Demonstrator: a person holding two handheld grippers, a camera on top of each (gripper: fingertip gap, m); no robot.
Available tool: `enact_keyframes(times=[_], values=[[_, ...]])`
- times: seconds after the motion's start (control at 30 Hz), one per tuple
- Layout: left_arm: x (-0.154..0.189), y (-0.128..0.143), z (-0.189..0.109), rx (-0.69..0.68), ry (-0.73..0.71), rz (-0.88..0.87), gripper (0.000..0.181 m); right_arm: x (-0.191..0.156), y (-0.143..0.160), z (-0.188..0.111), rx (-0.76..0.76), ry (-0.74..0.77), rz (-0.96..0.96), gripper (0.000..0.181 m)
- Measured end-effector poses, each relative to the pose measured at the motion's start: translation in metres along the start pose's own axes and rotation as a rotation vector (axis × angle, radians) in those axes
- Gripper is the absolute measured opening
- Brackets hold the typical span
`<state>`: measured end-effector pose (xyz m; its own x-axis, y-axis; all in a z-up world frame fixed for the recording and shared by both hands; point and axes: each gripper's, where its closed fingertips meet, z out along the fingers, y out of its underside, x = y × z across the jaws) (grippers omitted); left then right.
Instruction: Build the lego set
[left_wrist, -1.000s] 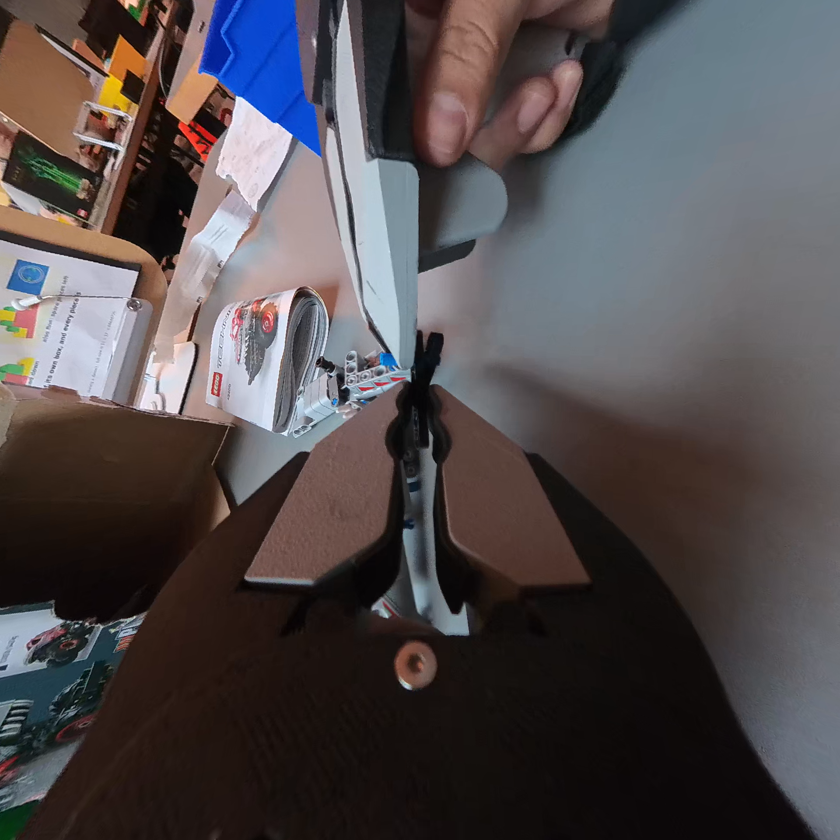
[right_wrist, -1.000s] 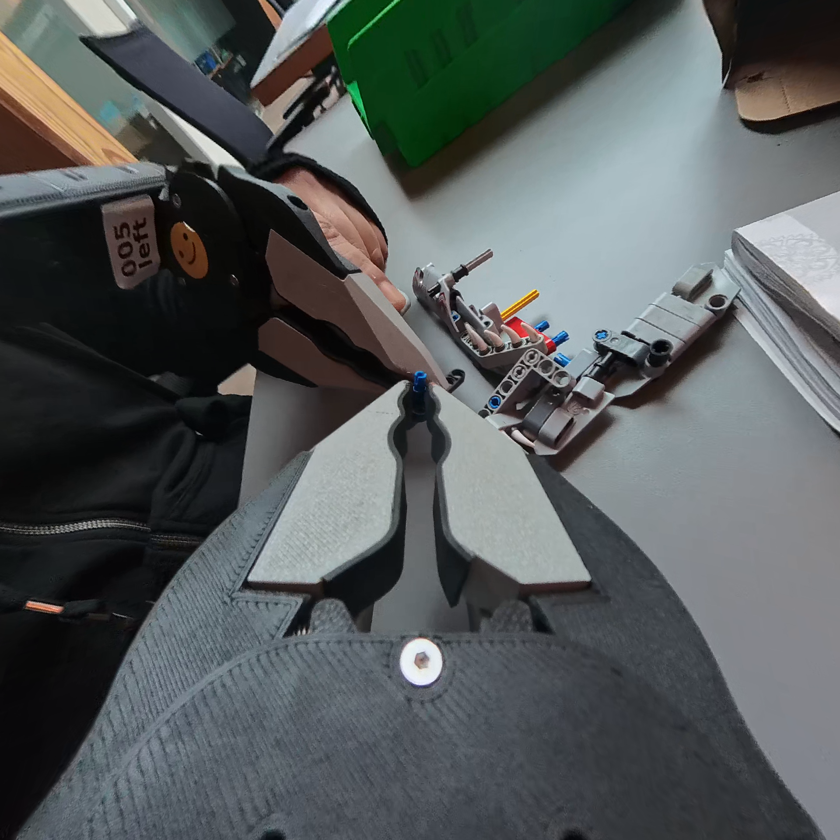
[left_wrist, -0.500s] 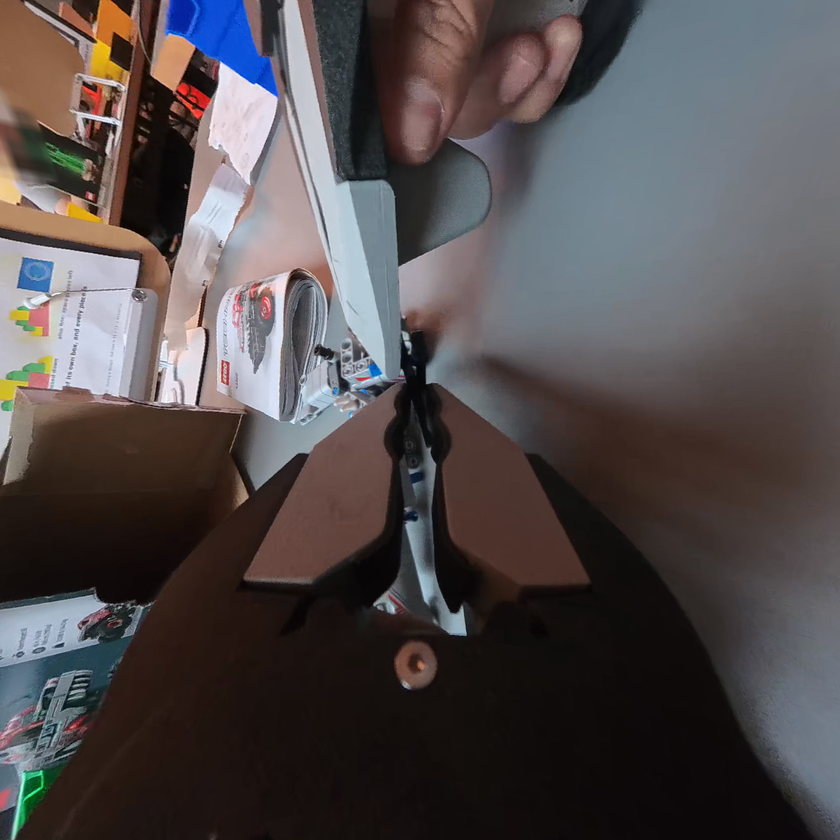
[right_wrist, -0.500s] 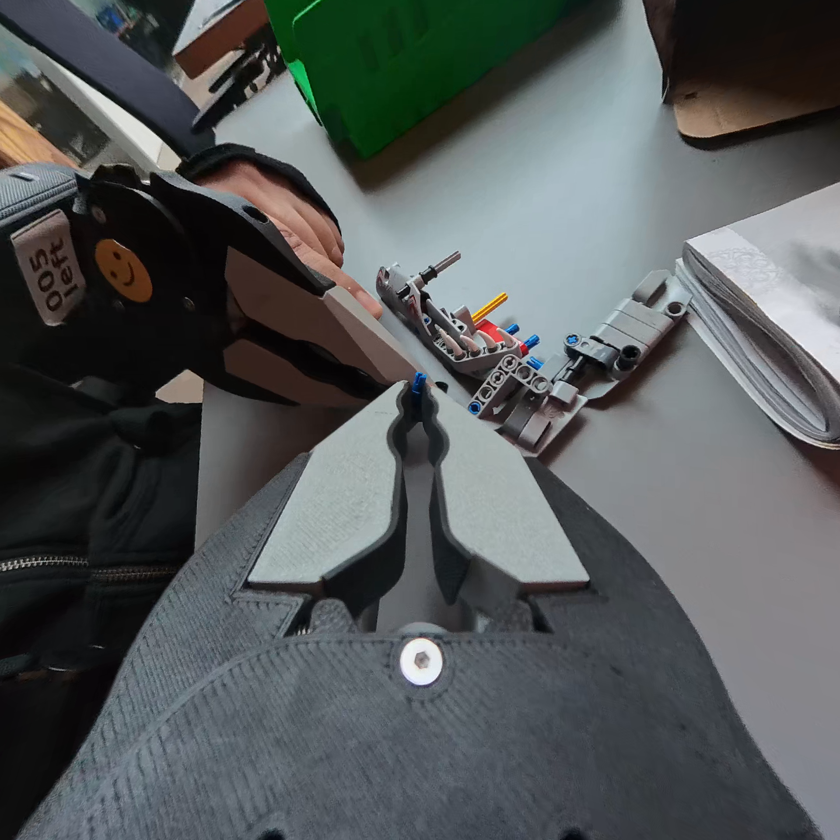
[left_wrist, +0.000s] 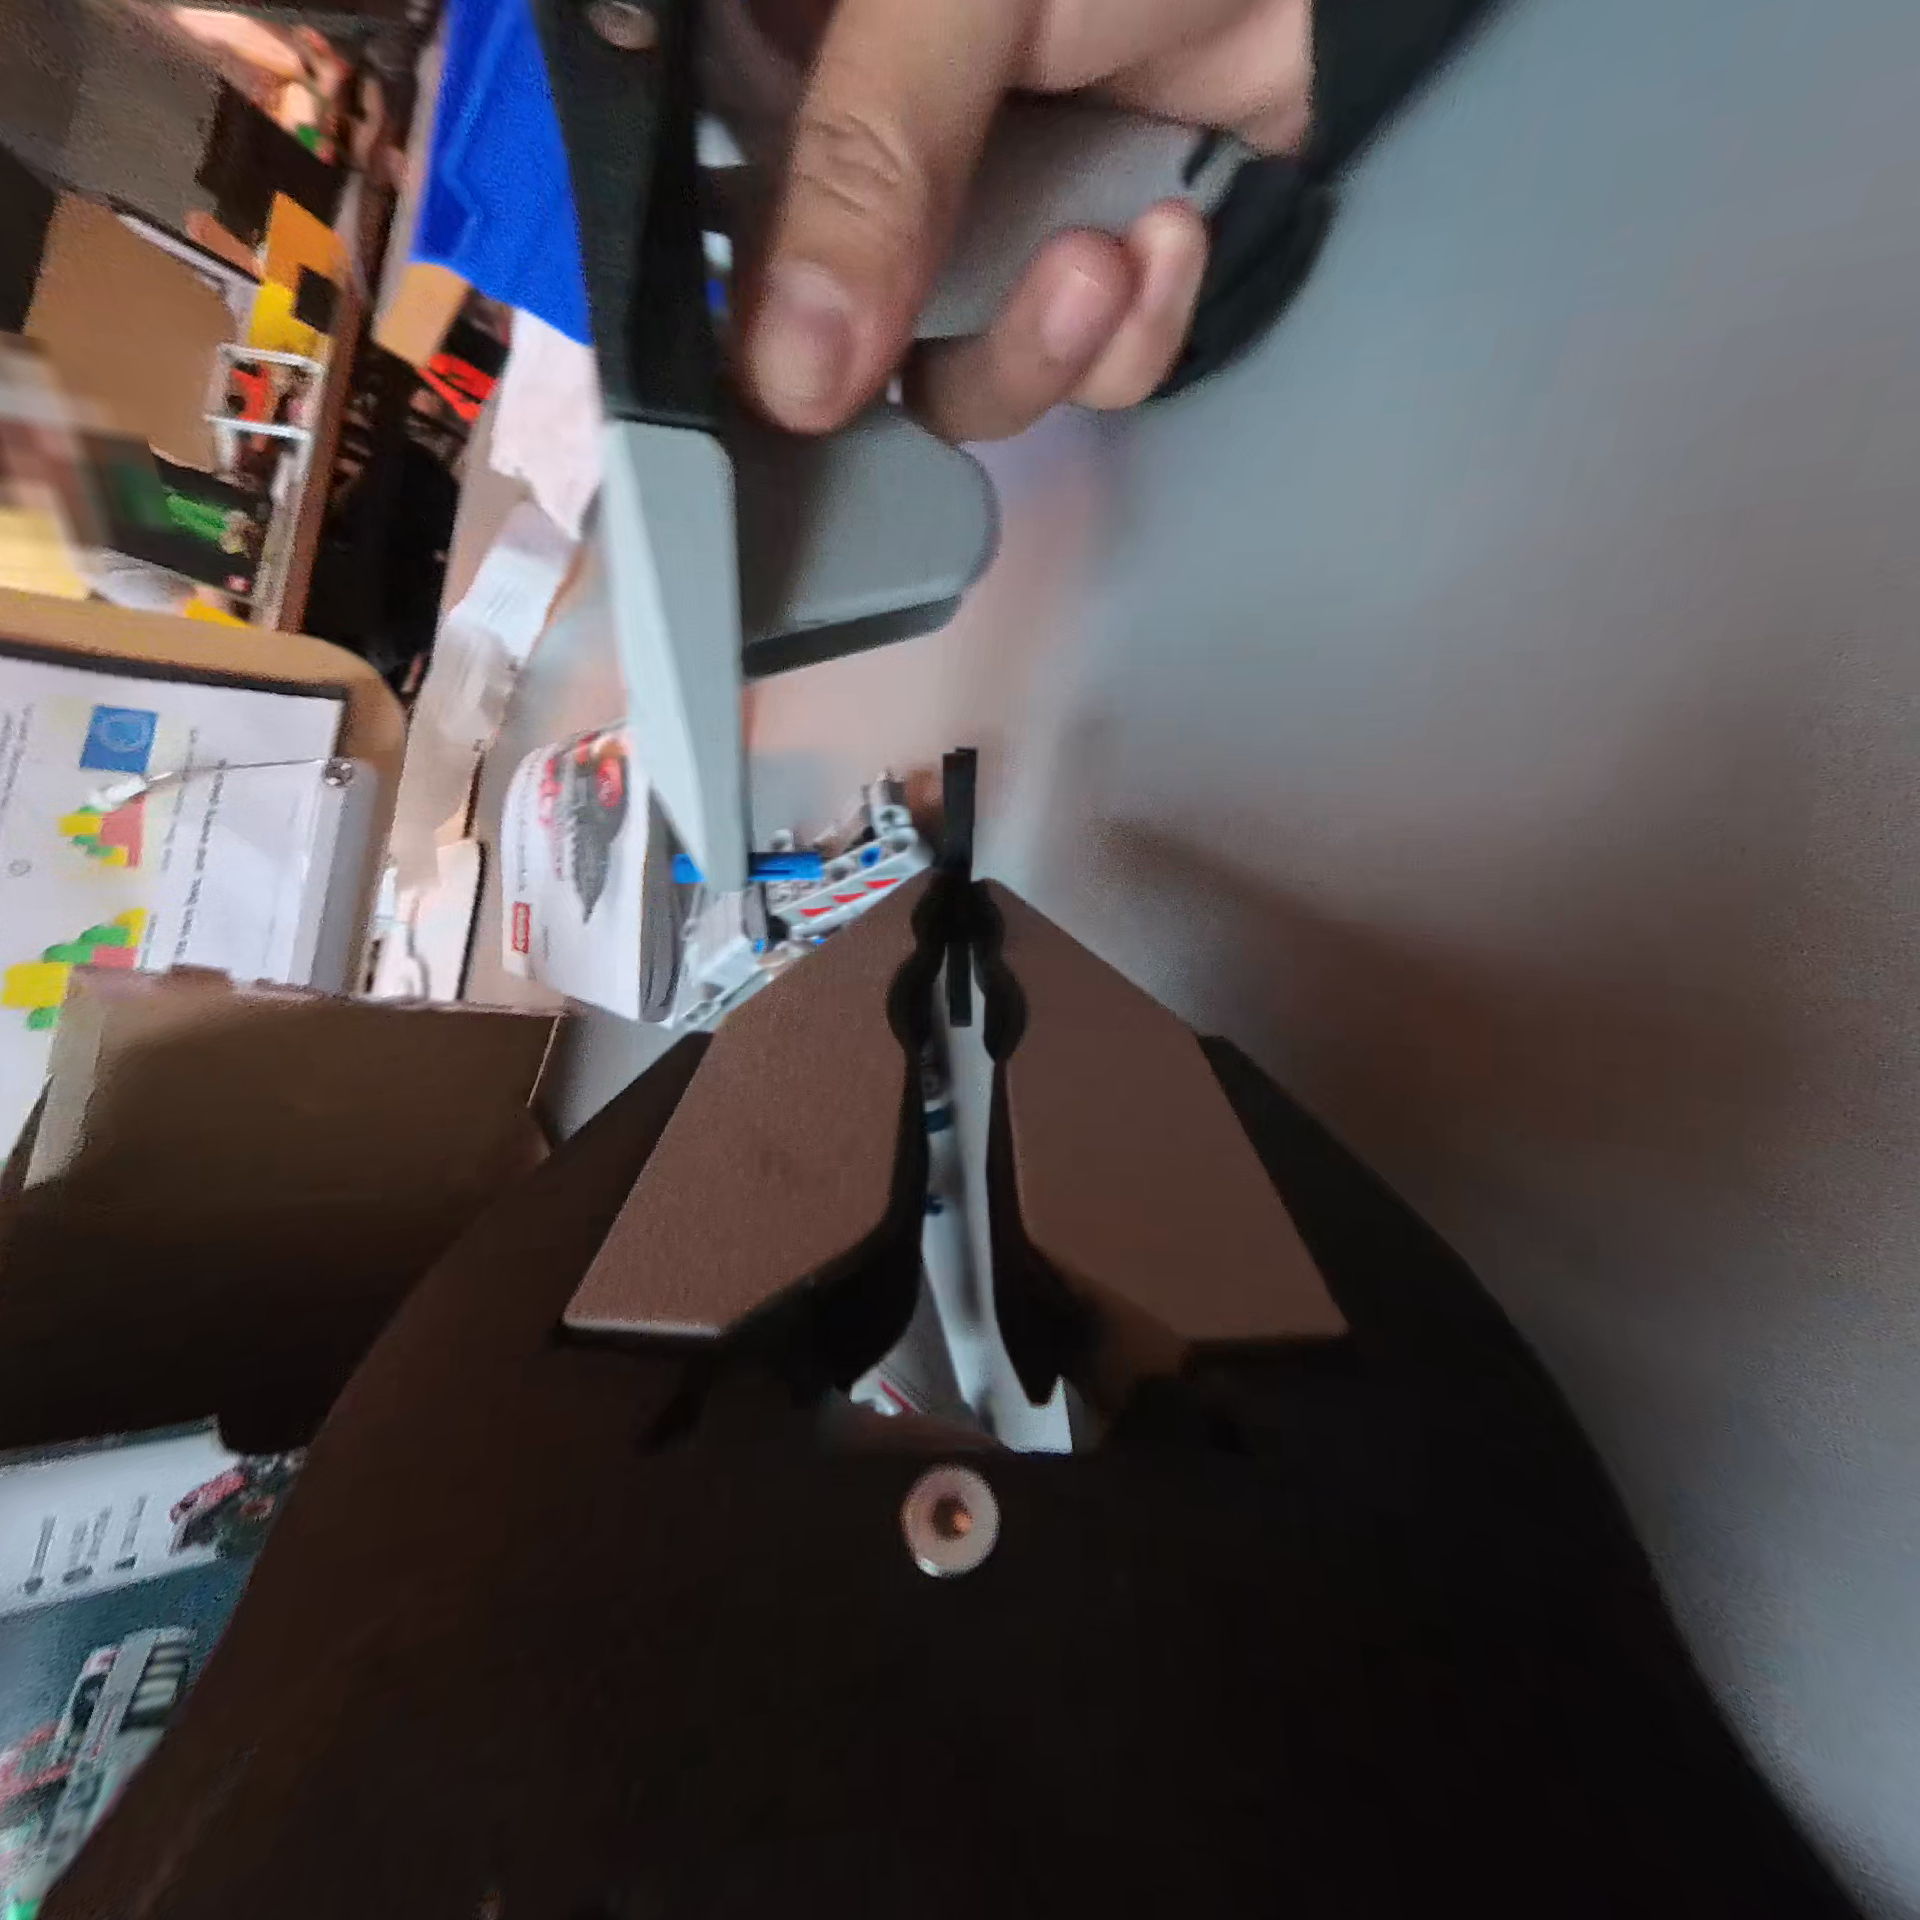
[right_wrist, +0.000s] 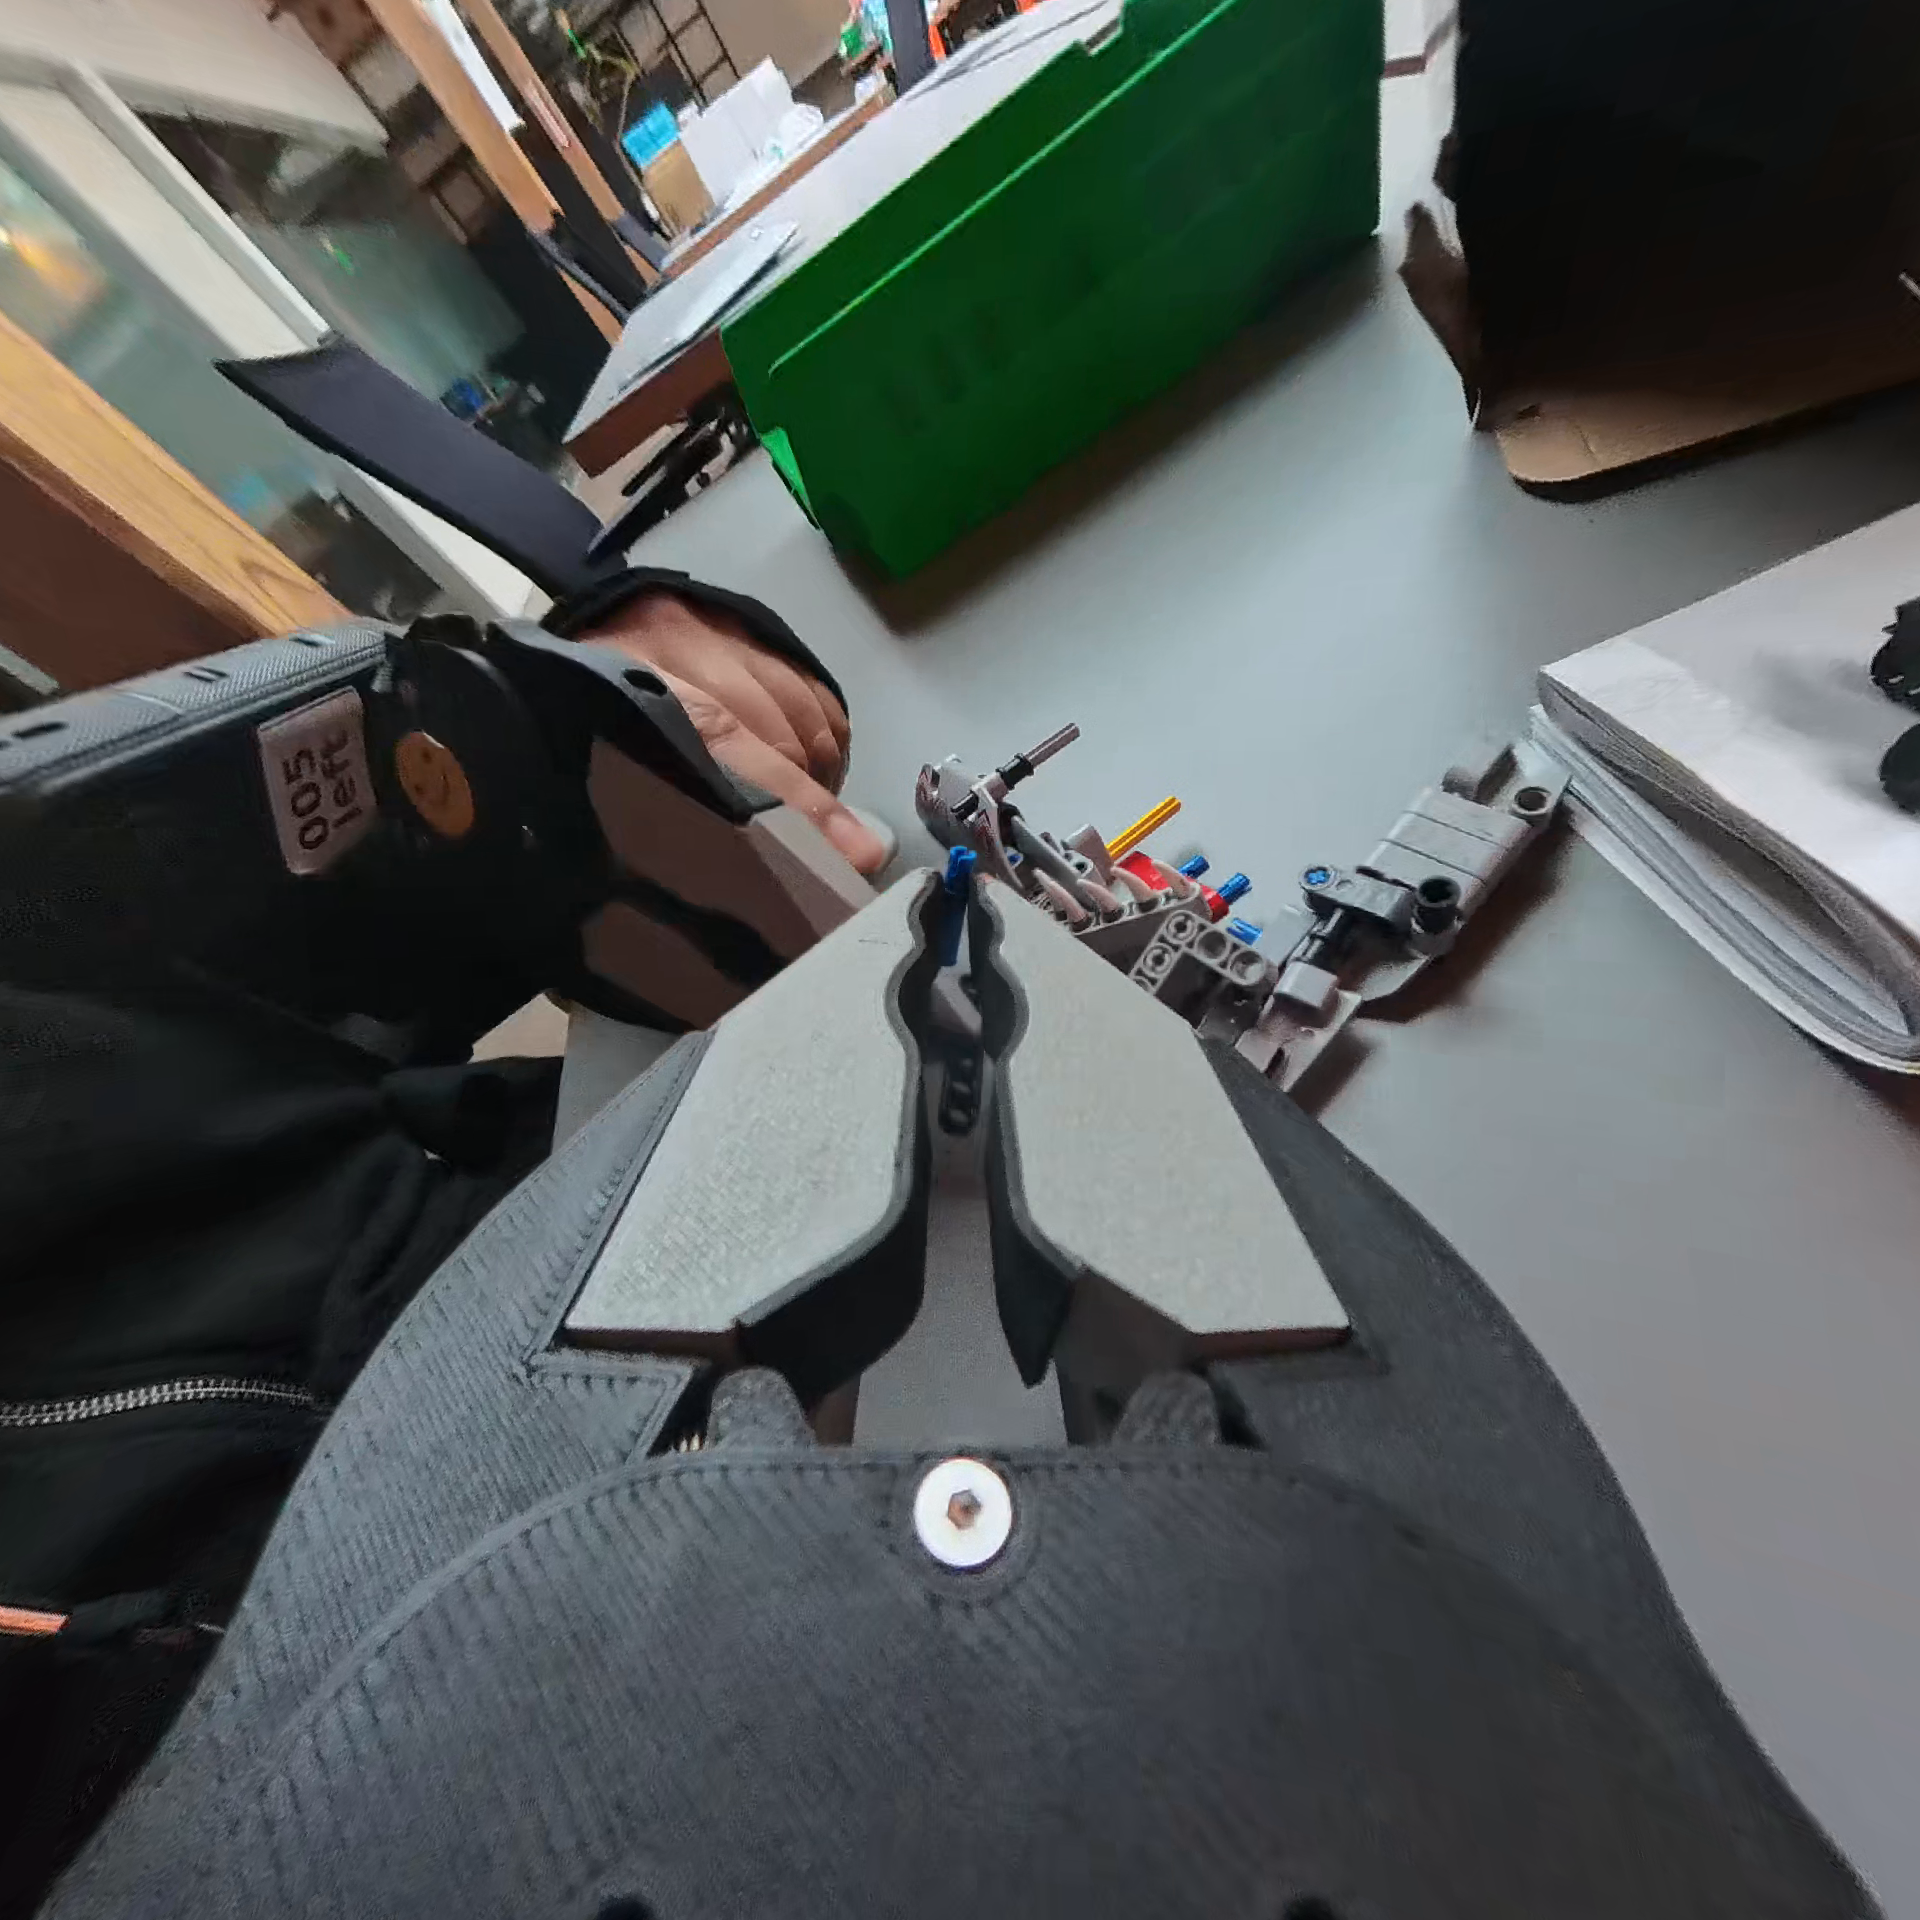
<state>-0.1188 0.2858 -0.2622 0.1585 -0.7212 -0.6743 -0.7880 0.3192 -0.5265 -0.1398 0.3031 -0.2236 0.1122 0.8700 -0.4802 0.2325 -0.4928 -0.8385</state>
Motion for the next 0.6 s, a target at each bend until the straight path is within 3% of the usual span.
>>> enact_keyframes(times=[0.17, 0.37, 0.5, 0.6], values=[[-0.005, 0.002, 0.007, 0.007, -0.049, -0.044, 0.002, -0.002, -0.01, -0.003, 0.059, -0.004, -0.035, 0.001], [-0.009, 0.013, 0.011, -0.03, -0.101, -0.043, 0.002, -0.006, -0.031, -0.027, 0.142, 0.232, -0.184, 0.001], [-0.013, 0.017, 0.01, -0.037, -0.127, -0.055, 0.002, -0.053, -0.068, -0.082, 0.182, 0.349, -0.281, 0.001], [-0.017, 0.015, 0.009, -0.029, -0.152, -0.061, 0.001, -0.062, -0.098, -0.158, 0.194, 0.567, -0.339, 0.002]])
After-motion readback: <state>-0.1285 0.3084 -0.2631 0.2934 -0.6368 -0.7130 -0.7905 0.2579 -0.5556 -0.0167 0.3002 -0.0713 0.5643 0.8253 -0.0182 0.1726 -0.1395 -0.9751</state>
